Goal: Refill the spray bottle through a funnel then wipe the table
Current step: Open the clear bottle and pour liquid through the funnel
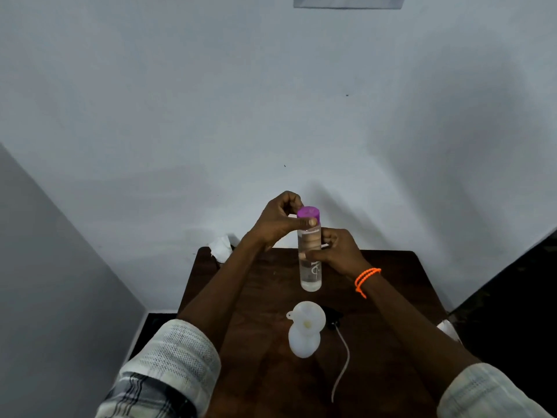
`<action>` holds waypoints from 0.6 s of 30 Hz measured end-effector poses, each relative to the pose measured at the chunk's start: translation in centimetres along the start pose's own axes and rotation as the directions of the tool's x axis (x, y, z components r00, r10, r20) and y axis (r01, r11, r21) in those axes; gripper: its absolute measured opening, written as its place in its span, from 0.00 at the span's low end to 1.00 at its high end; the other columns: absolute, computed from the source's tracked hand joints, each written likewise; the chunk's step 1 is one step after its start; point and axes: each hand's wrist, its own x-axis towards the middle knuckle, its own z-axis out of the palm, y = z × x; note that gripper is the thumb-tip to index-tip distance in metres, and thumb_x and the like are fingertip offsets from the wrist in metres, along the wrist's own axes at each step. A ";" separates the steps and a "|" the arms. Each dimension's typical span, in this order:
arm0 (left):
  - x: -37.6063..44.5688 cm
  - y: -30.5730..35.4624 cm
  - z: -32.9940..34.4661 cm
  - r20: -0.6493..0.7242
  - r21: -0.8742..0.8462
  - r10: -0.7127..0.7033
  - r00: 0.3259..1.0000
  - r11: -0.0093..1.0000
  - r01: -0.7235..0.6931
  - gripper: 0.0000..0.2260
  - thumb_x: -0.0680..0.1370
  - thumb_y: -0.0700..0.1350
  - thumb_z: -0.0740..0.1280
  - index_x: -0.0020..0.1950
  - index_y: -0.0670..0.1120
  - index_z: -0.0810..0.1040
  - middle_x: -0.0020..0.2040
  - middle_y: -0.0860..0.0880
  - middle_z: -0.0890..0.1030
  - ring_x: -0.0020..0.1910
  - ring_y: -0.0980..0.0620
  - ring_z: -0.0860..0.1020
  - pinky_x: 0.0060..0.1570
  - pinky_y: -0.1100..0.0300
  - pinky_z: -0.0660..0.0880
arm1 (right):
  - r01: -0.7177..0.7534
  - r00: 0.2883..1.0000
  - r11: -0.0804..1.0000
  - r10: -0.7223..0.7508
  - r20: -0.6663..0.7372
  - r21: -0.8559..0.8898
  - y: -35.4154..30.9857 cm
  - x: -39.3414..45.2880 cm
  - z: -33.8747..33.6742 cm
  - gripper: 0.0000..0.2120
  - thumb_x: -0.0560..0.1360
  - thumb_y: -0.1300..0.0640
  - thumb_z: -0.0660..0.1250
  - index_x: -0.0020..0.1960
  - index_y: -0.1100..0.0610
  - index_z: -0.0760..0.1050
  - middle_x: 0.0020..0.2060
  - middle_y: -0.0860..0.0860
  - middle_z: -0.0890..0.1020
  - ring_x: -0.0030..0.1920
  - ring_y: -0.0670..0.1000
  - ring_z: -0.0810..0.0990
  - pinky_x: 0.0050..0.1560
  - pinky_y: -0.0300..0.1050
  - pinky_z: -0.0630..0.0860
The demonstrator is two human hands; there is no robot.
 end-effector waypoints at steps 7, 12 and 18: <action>-1.1 0.2 1.7 -0.306 0.192 0.086 0.948 0.981 -0.027 0.21 0.61 0.50 0.86 0.49 0.49 0.82 0.42 0.49 0.85 0.44 0.54 0.85 0.45 0.68 0.78 | -0.044 0.993 0.998 0.049 -0.104 0.052 -0.1 -0.2 -0.3 0.17 0.61 0.60 0.84 0.48 0.54 0.86 0.43 0.50 0.88 0.45 0.50 0.87 0.51 0.49 0.82; -2.0 -0.2 1.2 -0.200 0.116 0.134 0.971 0.987 -0.113 0.10 0.69 0.41 0.82 0.48 0.43 0.86 0.44 0.46 0.88 0.46 0.48 0.86 0.52 0.53 0.83 | -0.043 0.989 0.997 0.051 -0.136 0.058 0.0 -0.3 -1.2 0.17 0.61 0.60 0.83 0.49 0.53 0.86 0.44 0.50 0.88 0.47 0.51 0.87 0.53 0.50 0.82; -2.0 0.2 1.2 -0.245 0.122 0.171 0.954 0.982 -0.145 0.07 0.70 0.39 0.81 0.44 0.43 0.86 0.41 0.47 0.87 0.40 0.51 0.83 0.48 0.52 0.81 | -0.024 0.993 1.000 0.026 -0.112 0.019 -0.3 -0.4 -1.8 0.18 0.62 0.62 0.83 0.50 0.54 0.86 0.44 0.49 0.88 0.45 0.50 0.87 0.49 0.44 0.81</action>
